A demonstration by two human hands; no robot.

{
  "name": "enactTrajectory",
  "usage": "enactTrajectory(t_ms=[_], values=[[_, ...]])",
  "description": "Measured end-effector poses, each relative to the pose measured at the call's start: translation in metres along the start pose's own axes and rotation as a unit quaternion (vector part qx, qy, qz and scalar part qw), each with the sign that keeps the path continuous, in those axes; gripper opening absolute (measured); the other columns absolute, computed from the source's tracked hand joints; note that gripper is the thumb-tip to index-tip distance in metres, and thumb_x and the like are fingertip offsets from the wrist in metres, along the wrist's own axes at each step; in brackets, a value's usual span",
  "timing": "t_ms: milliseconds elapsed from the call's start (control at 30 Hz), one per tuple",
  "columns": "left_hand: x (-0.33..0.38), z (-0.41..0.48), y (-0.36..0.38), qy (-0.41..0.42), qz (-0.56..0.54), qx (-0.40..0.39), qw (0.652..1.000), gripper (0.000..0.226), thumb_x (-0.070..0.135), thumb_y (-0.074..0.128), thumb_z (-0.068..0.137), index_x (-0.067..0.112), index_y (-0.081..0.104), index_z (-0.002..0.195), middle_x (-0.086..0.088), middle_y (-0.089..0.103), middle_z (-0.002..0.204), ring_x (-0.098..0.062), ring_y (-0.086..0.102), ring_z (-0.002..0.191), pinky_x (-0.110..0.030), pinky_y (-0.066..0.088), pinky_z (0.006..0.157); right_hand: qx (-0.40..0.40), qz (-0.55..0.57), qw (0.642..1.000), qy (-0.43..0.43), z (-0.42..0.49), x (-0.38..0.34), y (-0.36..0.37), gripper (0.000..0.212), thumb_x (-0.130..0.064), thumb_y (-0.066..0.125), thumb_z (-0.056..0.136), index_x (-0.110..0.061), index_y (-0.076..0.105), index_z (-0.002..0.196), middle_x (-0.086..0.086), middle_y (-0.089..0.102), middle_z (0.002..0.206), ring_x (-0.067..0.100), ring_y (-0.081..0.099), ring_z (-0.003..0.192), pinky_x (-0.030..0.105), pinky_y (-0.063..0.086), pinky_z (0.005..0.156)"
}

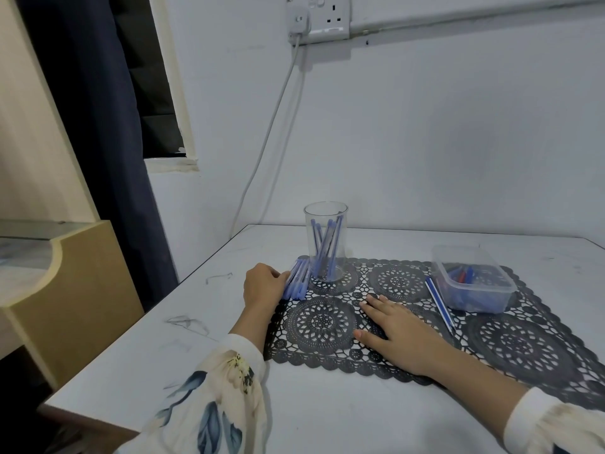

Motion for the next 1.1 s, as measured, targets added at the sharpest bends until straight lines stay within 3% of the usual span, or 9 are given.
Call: enactTrajectory(t_ms=[133,300,467,533,633,700,933,1100], values=[[-0.001,-0.002,-0.005,-0.005,-0.018,0.014,1.000,0.030,0.029,0.064,0.084,0.002,0.070,0.071,-0.011,0.068,0.072,-0.027,0.064,0.070,-0.032,0.049,0.061,-0.003,0.000,1.000,0.000,-0.001,0.000,0.000,0.072,-0.062,0.028,0.091,-0.023,0.014,0.149,-0.005,0.005,0.156,0.012,0.002,0.143,0.031,0.005,0.117],[-0.003,-0.004,-0.012,-0.007,-0.026,0.020,0.999,0.026,0.024,0.061,0.087,0.001,0.071,0.080,-0.011,0.070,0.085,-0.026,0.062,0.079,-0.026,0.041,0.065,-0.001,0.005,1.000,-0.002,-0.002,-0.002,-0.002,0.071,-0.062,0.029,0.091,-0.023,0.015,0.149,-0.004,0.007,0.156,0.013,0.004,0.143,0.031,0.006,0.116],[-0.007,-0.005,-0.018,-0.003,-0.026,0.013,1.000,0.025,0.018,0.061,0.085,0.003,0.066,0.065,-0.013,0.070,0.082,-0.025,0.061,0.074,-0.025,0.040,0.062,-0.002,0.005,1.000,-0.003,-0.001,-0.001,-0.001,0.075,-0.065,0.028,0.089,-0.022,0.016,0.149,-0.003,0.008,0.156,0.014,0.005,0.143,0.031,0.007,0.117],[-0.007,-0.006,-0.020,-0.003,-0.024,0.009,1.000,0.023,0.014,0.060,0.084,0.000,0.067,0.066,-0.013,0.070,0.079,-0.026,0.062,0.075,-0.026,0.041,0.062,-0.005,0.008,1.000,-0.003,-0.002,-0.001,-0.001,0.091,-0.078,0.016,0.078,-0.022,0.016,0.149,-0.003,0.009,0.156,0.014,0.006,0.143,0.031,0.007,0.117],[-0.007,-0.007,-0.025,-0.002,-0.023,0.007,1.000,0.021,0.011,0.059,0.082,0.001,0.068,0.066,-0.012,0.070,0.077,-0.027,0.063,0.076,-0.027,0.044,0.062,-0.003,0.011,1.000,0.000,-0.002,0.001,-0.001,0.127,-0.092,-0.014,0.047,-0.022,0.017,0.148,-0.003,0.010,0.156,0.014,0.007,0.143,0.032,0.008,0.116],[-0.004,-0.007,-0.027,0.002,-0.021,0.008,1.000,0.021,0.009,0.057,0.081,0.002,0.067,0.064,-0.012,0.069,0.074,-0.026,0.062,0.072,-0.029,0.046,0.062,0.001,0.011,1.000,0.002,-0.001,0.002,-0.001,0.133,-0.092,-0.018,0.042,-0.022,0.017,0.148,-0.002,0.010,0.156,0.014,0.007,0.143,0.032,0.008,0.117],[0.066,0.001,-0.052,0.102,-0.041,0.030,0.993,0.021,0.011,0.055,0.080,0.012,0.059,0.060,-0.005,0.055,0.060,-0.016,0.044,0.058,-0.024,0.040,0.057,0.009,0.010,1.000,-0.002,0.000,0.002,-0.001,0.133,-0.092,-0.019,0.041,-0.022,0.017,0.148,-0.003,0.011,0.156,0.013,0.007,0.143,0.033,0.008,0.117],[0.146,0.015,-0.064,0.191,-0.059,0.022,0.979,0.016,0.007,0.058,0.083,0.006,0.073,0.083,-0.005,0.069,0.081,-0.012,0.060,0.072,-0.018,0.042,0.066,0.007,0.009,1.000,-0.006,-0.001,0.001,-0.001,0.130,-0.091,-0.019,0.043,-0.022,0.016,0.149,-0.003,0.009,0.156,0.013,0.005,0.143,0.032,0.006,0.116]])
Point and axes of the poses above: each hand's wrist, its own z-axis towards the middle knuckle, its own y-axis out of the palm, x = y × z, the point moved 8 cm from there along z, towards the middle knuckle
